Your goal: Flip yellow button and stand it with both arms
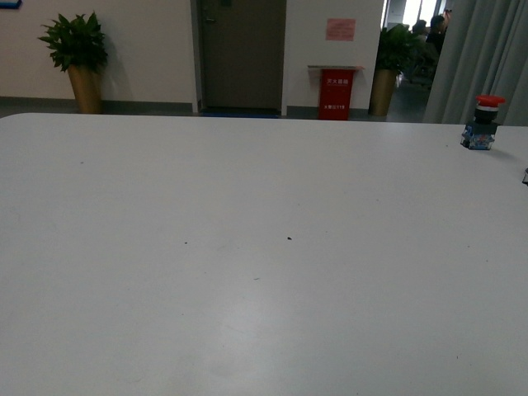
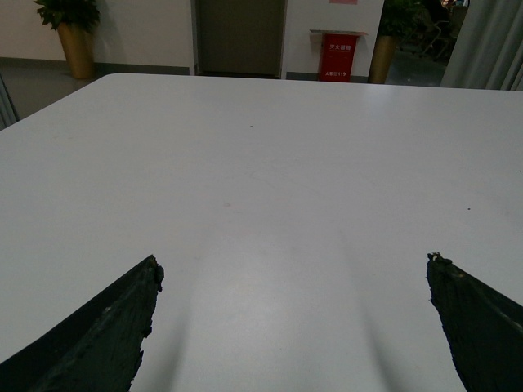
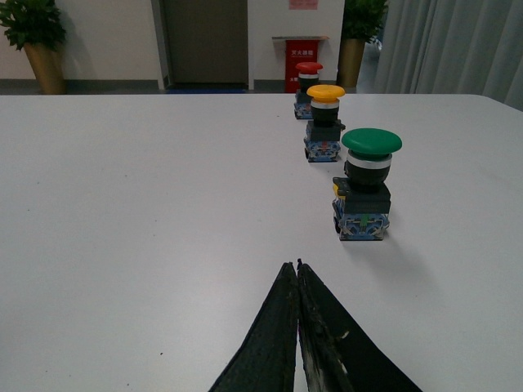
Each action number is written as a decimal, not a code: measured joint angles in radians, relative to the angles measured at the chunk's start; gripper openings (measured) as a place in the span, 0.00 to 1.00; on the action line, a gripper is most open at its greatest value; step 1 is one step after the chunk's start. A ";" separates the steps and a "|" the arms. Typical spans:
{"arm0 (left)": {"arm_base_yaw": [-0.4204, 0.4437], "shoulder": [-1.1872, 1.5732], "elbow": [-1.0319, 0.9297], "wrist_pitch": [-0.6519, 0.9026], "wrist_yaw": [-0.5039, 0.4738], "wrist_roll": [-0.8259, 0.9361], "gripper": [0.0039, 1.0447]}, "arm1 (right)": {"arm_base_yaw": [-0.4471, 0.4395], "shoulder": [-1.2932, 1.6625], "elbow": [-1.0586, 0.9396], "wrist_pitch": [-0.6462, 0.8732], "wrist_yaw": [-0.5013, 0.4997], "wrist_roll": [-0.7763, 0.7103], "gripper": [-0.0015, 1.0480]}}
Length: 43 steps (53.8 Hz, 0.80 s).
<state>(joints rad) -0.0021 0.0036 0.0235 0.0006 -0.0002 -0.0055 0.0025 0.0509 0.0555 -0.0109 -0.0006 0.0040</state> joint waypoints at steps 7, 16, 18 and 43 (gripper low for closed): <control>0.000 0.000 0.000 0.000 0.000 0.000 0.94 | 0.000 -0.007 -0.008 0.001 0.000 0.000 0.03; 0.000 0.000 0.000 0.000 0.000 0.000 0.94 | 0.000 -0.045 -0.050 0.007 0.000 0.000 0.03; 0.000 0.000 0.000 0.000 0.000 0.000 0.94 | 0.000 -0.045 -0.050 0.007 0.000 0.000 0.03; 0.000 0.000 0.000 0.000 0.000 0.000 0.94 | 0.000 -0.047 -0.050 0.007 0.000 0.000 0.03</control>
<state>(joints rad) -0.0021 0.0036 0.0235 0.0006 -0.0002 -0.0055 0.0025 0.0044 0.0059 -0.0036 -0.0002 0.0040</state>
